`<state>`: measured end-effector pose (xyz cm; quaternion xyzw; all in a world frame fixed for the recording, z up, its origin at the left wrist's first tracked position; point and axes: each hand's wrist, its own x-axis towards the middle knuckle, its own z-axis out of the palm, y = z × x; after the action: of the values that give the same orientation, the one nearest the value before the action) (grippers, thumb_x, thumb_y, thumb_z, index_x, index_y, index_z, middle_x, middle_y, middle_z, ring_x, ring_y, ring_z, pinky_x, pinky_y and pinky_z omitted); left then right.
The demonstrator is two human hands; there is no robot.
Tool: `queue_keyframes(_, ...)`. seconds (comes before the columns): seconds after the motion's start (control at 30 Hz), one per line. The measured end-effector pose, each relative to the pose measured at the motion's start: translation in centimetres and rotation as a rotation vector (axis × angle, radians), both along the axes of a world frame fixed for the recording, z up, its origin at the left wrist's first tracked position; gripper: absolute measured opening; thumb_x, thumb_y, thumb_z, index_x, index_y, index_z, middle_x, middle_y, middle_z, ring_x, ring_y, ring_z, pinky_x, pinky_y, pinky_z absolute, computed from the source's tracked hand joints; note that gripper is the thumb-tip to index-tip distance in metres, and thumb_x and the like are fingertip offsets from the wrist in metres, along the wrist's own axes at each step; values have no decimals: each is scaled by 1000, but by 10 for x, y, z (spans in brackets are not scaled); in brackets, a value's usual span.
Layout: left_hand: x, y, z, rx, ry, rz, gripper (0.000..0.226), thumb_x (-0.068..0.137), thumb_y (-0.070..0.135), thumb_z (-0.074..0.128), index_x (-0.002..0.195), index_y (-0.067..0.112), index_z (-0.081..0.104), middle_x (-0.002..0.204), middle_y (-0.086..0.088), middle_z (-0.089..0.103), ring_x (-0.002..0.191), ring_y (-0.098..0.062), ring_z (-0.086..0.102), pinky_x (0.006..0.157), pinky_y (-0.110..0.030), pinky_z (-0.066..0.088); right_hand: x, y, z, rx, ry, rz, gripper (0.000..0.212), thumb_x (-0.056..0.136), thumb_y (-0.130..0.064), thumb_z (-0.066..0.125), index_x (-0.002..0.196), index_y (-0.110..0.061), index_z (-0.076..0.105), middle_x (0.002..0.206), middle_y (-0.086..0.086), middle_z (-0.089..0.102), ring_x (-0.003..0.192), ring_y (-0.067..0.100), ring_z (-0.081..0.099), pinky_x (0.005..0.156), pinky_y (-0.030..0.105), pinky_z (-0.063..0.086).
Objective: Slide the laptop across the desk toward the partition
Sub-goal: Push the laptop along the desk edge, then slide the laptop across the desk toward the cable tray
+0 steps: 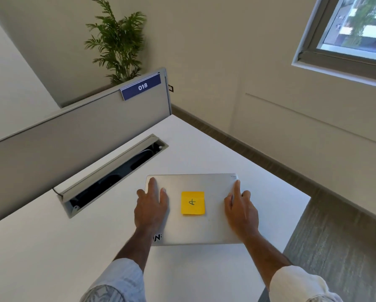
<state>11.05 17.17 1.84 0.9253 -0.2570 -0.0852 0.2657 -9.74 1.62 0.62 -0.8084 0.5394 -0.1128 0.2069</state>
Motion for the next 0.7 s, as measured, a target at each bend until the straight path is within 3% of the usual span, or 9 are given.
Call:
queue_keyframes(0.1, 9, 29, 3, -1, -4, 32, 48, 99, 55, 35, 143, 34, 27, 116, -17, 50, 90, -39, 64, 78, -48, 57, 17, 19, 0, 4, 5, 34, 58, 104, -43, 29, 155, -24, 13, 111, 8, 48, 86, 25, 63, 72, 43, 58)
queue_keyframes(0.43, 42, 130, 6, -3, 0, 182, 47, 96, 58, 28, 139, 40, 28, 109, -11, 48, 88, -38, 62, 81, -50, 55, 76, 95, -9, -1, 8, 145, 59, 103, -44, 30, 156, -24, 15, 112, 8, 48, 87, 28, 64, 64, 34, 46)
queue_keyframes(0.7, 64, 211, 1, 37, 8, 303, 48, 98, 57, 32, 143, 39, 28, 112, -12, 49, 94, -39, 63, 85, -50, 55, 120, 158, -22, -10, 5, 250, 59, 102, -45, 30, 155, -23, 17, 112, 9, 49, 85, 28, 64, 67, 38, 52)
